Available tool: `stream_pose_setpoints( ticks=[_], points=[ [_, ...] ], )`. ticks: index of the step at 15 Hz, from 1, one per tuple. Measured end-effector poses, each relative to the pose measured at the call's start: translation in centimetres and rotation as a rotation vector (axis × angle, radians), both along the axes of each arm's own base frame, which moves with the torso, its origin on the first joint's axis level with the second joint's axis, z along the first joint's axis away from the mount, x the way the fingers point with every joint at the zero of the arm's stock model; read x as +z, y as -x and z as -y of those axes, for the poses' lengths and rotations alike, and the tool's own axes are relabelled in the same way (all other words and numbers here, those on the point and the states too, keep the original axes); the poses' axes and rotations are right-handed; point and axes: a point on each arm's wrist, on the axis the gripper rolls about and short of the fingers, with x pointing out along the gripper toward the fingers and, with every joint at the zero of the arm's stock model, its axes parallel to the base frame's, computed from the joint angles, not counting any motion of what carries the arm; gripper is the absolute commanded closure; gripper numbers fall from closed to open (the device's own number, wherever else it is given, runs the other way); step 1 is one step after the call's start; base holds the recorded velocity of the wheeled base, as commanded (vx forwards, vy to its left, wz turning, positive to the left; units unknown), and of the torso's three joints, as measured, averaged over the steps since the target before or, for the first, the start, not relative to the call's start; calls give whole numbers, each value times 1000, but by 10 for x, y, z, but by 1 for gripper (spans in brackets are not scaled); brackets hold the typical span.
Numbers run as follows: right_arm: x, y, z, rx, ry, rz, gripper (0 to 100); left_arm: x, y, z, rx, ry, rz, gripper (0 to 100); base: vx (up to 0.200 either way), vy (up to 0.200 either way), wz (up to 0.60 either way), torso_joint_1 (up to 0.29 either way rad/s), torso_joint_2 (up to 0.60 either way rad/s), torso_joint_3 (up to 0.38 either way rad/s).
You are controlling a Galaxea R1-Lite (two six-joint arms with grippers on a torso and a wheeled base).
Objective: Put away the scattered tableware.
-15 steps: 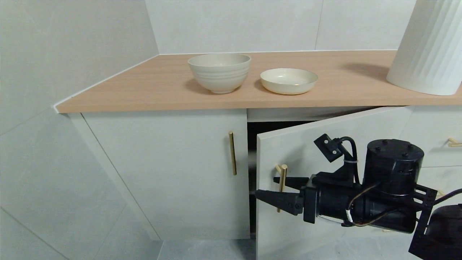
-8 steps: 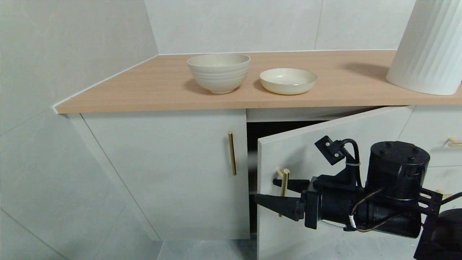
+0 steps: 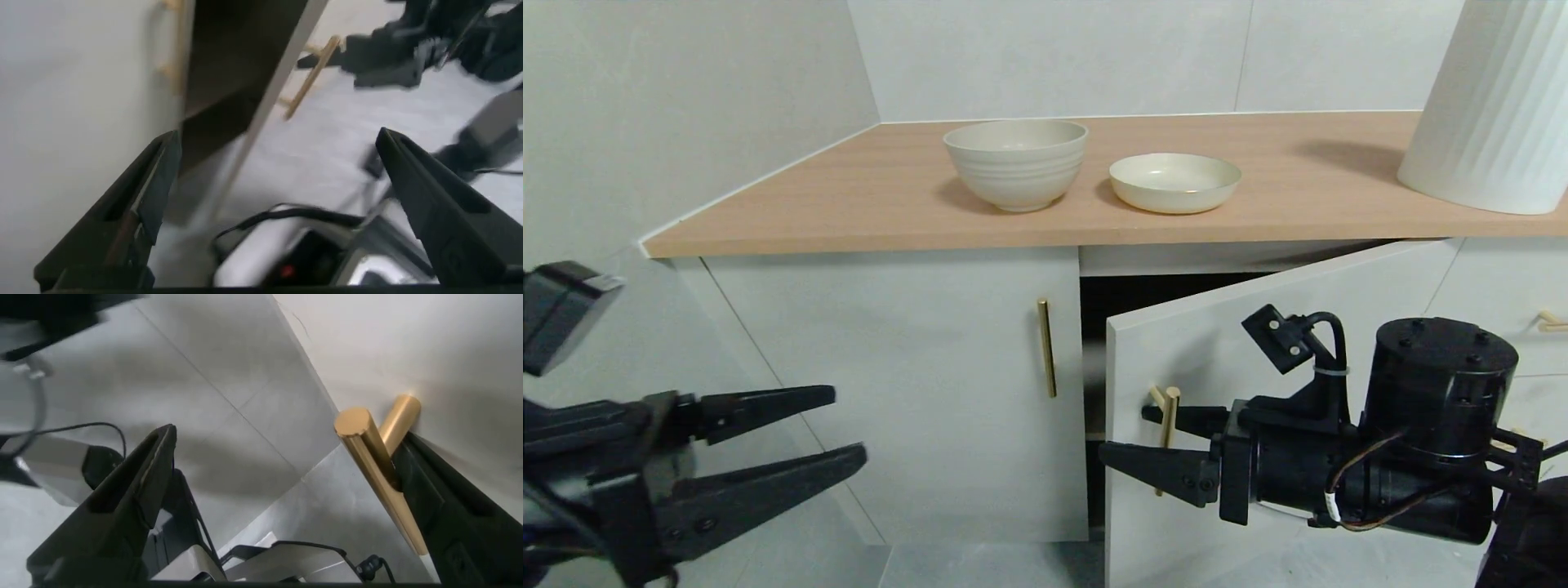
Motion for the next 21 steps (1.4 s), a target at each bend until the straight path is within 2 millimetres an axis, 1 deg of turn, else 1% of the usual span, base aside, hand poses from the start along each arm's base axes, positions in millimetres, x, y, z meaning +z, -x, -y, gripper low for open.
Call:
stream_pose_setpoints(
  ticks=[1,3,6,9,11,13,14,16,19,21],
  points=[
    [1,1,0,2,-2,2,0,-6,-15,10,-35,19,-38,0,0,0,0,0,0,0],
    [1,2,0,5,-3,2,0,-21,-36,27,-81,34,-102,0,0,0,0,0,0,0],
    [0,3,-1,10,-1,1,0,-45,-57,51,-95,24,-156,0,0,0,0,0,0,0],
    [-1,3,-1,11,1,-1,0,-67,-71,70,-58,-2,-162,0,0,0,0,0,0,0],
    [-2,3,-1,11,2,-2,0,-78,-75,75,-48,-9,-198,0,0,0,0,0,0,0],
    [-2,3,-1,11,2,-3,0,-82,-76,79,-50,-3,-226,0,0,0,0,0,0,0],
    [-2,3,-1,12,3,-3,0,-82,-77,80,-50,4,-226,100,0,0,0,0,0,0],
    [-2,3,-1,12,3,-4,0,-83,-78,81,-49,10,-232,100,0,0,0,0,0,0],
    [-3,3,-1,13,5,-6,0,-80,-82,83,-36,48,-258,100,0,0,0,0,0,0],
    [-4,2,-2,13,7,-8,0,-76,-84,84,-38,61,-242,100,0,0,0,0,0,0]
  ],
)
